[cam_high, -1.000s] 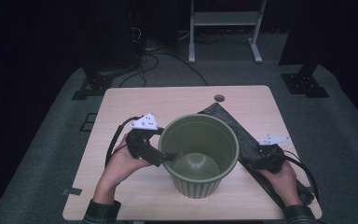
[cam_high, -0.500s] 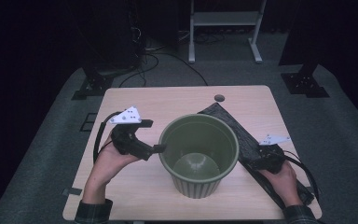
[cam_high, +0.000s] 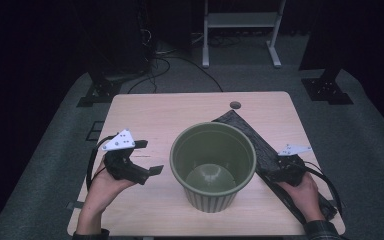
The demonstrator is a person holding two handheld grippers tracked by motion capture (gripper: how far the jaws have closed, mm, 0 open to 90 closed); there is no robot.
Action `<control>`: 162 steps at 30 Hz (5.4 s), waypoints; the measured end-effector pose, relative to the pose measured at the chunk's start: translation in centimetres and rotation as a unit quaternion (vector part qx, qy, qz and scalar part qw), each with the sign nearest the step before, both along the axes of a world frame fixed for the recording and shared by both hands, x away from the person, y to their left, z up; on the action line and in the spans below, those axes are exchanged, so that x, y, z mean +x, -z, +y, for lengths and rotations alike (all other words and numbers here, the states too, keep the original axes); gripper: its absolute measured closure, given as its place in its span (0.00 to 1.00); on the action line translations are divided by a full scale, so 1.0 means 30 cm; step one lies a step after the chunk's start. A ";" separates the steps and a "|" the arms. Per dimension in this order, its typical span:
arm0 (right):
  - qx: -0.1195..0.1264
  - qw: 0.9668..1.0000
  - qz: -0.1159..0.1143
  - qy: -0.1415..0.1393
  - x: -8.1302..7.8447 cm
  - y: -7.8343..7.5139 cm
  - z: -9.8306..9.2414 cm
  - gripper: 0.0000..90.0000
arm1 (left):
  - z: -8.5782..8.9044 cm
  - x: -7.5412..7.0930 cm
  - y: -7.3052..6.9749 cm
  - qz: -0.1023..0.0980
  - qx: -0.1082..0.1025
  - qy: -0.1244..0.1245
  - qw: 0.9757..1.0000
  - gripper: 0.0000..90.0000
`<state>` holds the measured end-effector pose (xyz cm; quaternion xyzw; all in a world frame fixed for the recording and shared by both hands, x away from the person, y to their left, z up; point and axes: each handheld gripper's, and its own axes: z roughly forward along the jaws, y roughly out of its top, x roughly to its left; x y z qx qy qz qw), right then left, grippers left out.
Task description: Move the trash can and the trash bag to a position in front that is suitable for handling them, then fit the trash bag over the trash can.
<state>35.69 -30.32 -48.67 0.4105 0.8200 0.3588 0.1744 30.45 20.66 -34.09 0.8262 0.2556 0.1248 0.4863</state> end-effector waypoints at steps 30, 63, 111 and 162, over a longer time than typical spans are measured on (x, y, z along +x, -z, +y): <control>0.000 1.000 0.000 0.001 -0.002 0.000 -0.001 0.11 | 0.046 -0.045 0.395 0.042 0.081 -0.040 0.995 0.00; 0.000 1.000 -0.005 0.008 -0.003 -0.005 -0.002 0.11 | 0.027 -0.050 0.476 0.053 0.120 -0.037 0.991 0.00; 0.015 1.000 0.003 -0.020 -0.008 -0.026 0.022 1.00 | 0.027 -0.050 0.476 0.053 0.120 -0.036 0.991 0.00; 0.204 0.958 -0.167 -0.117 -0.173 -0.461 -0.034 1.00 | 0.027 -0.049 0.476 0.053 0.120 -0.036 0.991 0.00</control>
